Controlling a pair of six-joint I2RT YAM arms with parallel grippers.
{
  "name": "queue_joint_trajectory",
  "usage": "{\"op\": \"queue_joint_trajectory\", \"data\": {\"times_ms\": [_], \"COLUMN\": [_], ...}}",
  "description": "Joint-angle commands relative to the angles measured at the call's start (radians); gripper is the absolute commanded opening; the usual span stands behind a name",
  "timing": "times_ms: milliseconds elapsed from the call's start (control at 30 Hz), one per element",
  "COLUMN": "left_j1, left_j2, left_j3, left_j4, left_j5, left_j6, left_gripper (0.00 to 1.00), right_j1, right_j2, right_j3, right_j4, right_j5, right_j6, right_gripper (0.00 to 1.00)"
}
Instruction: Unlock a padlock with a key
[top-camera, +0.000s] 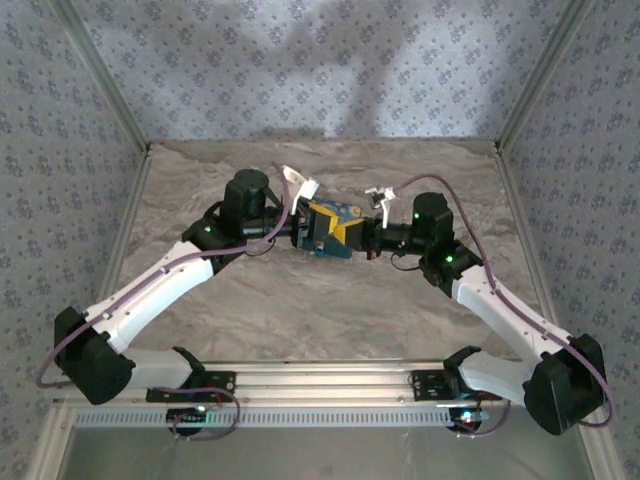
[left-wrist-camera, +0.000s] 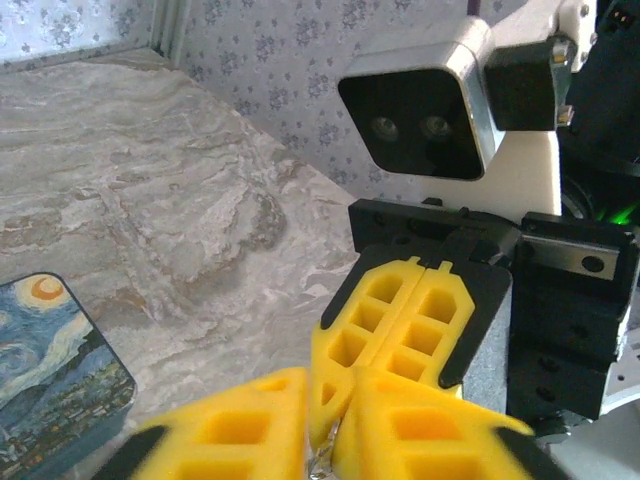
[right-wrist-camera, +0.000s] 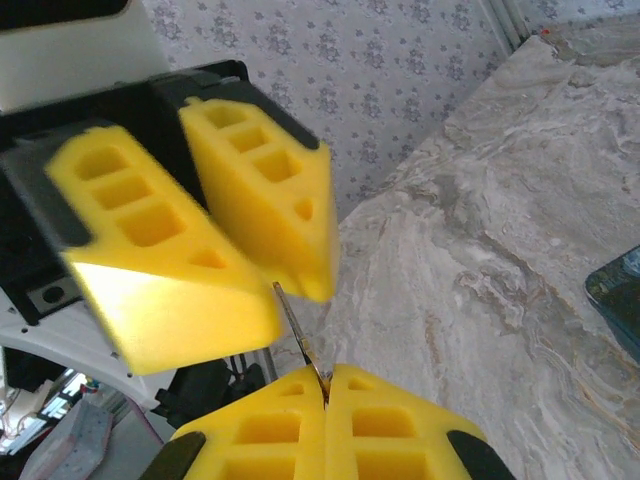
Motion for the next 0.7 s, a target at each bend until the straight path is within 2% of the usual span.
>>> {"op": "queue_joint_trajectory", "data": {"times_ms": [0, 167, 333, 467, 667], "left_j1": [0.008, 0.021, 0.046, 0.077, 0.13], "left_j2": [-0.041, -0.093, -0.165, -0.199, -0.151], "left_j3": [0.017, -0.035, -0.131, -0.244, -0.405], "left_j4": [0.006, -0.001, -0.015, 0.003, 0.127], "left_j5": [-0.038, -0.163, -0.323, -0.408, -0.374], "left_j6": [0.013, -0.009, -0.073, -0.156, -0.271], "left_gripper": [0.37, 0.66, 0.82, 0.88, 0.87], "right_j1": [0.004, -0.01, -0.037, -0.046, -0.061], "right_j2": [-0.021, -0.015, 0.017, 0.067, 0.164], "right_j3": [0.008, 0.006, 0.002, 0.009, 0.04], "right_j4": [-0.039, -0.084, -0.119, -0.122, -0.127], "right_j5": [0.025, 0.066, 0.116, 0.146, 0.197], "right_j6": [-0.021, -0.025, -0.011, 0.0, 0.015], "right_gripper": [0.0, 0.0, 0.0, 0.0, 0.0]}}
